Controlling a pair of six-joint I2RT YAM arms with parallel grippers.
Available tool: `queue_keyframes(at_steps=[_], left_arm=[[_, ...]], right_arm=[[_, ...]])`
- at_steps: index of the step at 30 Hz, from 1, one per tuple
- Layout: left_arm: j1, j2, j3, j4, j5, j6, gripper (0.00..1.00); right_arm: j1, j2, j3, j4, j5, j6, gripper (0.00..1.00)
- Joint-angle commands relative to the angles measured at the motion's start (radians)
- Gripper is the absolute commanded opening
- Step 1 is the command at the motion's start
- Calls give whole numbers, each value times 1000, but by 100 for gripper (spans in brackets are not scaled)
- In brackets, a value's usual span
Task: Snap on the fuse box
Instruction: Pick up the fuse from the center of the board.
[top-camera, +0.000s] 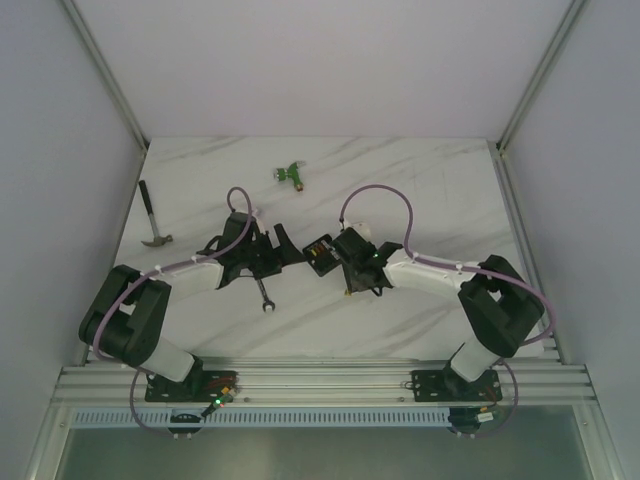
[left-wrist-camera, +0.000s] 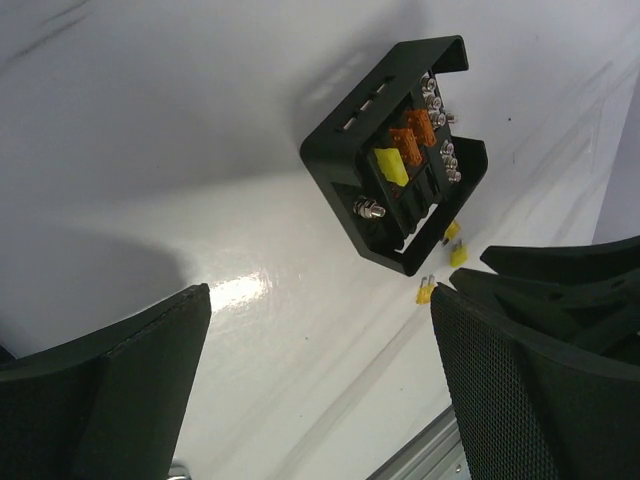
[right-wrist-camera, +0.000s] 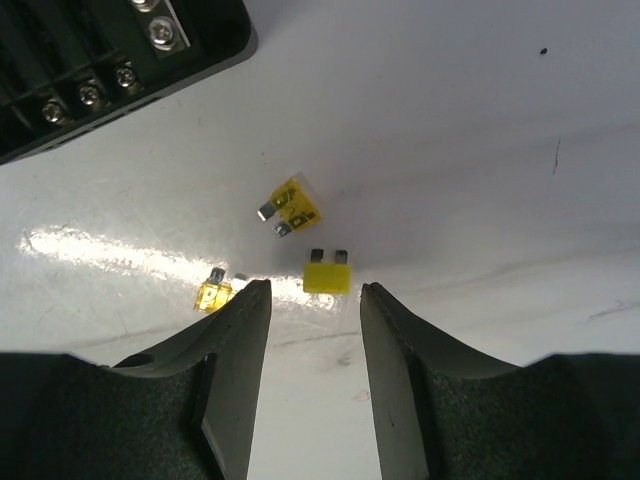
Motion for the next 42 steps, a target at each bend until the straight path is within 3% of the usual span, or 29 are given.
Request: queue_keyframes(at_steps=[1, 18, 28, 31, 42], left_arm=[[-11, -28, 11, -7, -21, 4, 100], [-38, -17, 31, -13, -30, -4, 100], [-50, -15, 45, -18, -27, -7, 100], [-53, -13, 47, -18, -27, -9, 100], [-67, -3, 58, -18, -27, -9, 100]], right_arm=[[-14, 25, -20, 42, 5, 24, 47], [-42, 23, -60, 27, -73, 45, 38], [-55, 44, -64, 10, -77, 42, 38], [-58, 52, -67, 10, -76, 40, 32], [-61, 58, -63, -1, -50, 31, 38]])
